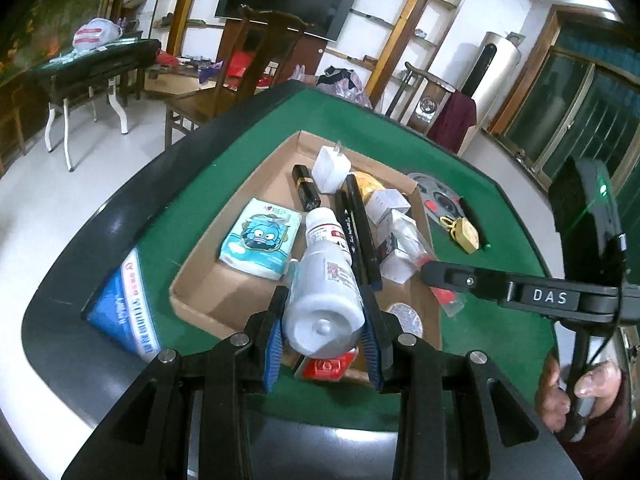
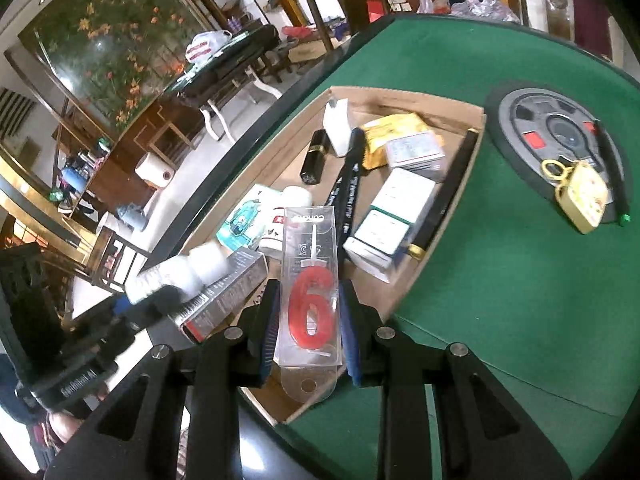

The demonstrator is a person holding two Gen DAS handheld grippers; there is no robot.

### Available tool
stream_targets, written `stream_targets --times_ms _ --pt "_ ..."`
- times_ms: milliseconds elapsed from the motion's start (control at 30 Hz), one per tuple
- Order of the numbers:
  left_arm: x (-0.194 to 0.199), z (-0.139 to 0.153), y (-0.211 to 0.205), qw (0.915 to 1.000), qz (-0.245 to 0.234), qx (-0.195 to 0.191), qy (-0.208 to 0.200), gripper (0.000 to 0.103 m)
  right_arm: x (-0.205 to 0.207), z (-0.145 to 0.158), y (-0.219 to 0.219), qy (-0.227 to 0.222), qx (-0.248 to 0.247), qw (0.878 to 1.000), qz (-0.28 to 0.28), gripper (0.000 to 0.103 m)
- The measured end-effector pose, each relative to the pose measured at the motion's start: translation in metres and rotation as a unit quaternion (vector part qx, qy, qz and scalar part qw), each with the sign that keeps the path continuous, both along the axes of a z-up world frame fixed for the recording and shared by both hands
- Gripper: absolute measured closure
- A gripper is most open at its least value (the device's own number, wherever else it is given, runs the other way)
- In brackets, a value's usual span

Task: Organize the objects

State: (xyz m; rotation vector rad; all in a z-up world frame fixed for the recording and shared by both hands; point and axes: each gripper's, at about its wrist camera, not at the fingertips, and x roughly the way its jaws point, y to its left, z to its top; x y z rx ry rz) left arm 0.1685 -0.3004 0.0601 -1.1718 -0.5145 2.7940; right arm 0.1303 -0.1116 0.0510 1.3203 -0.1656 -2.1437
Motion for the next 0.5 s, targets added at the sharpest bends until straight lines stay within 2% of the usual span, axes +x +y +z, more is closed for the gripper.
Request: stream_targets --times_ms 233,433,500 --pt "-0.027 -0.014 0.014 0.9996 -0.002 -0.028 -0.010 0.074 -0.009 -0.005 -0.006 -0.001 0.016 1.000 -0.004 0.077" --pt "-0.054 -0.028 0.007 0.9988 0.014 -0.039 -0.027 0.074 -0.017 -0.011 -0.006 -0.008 0.026 1.000 -0.009 0.077" --pt "-0.063 -0.034 0.003 0.9988 0.015 -0.028 -0.036 0.074 -0.020 -0.013 -0.006 -0.011 0.027 1.000 -0.011 0.077"
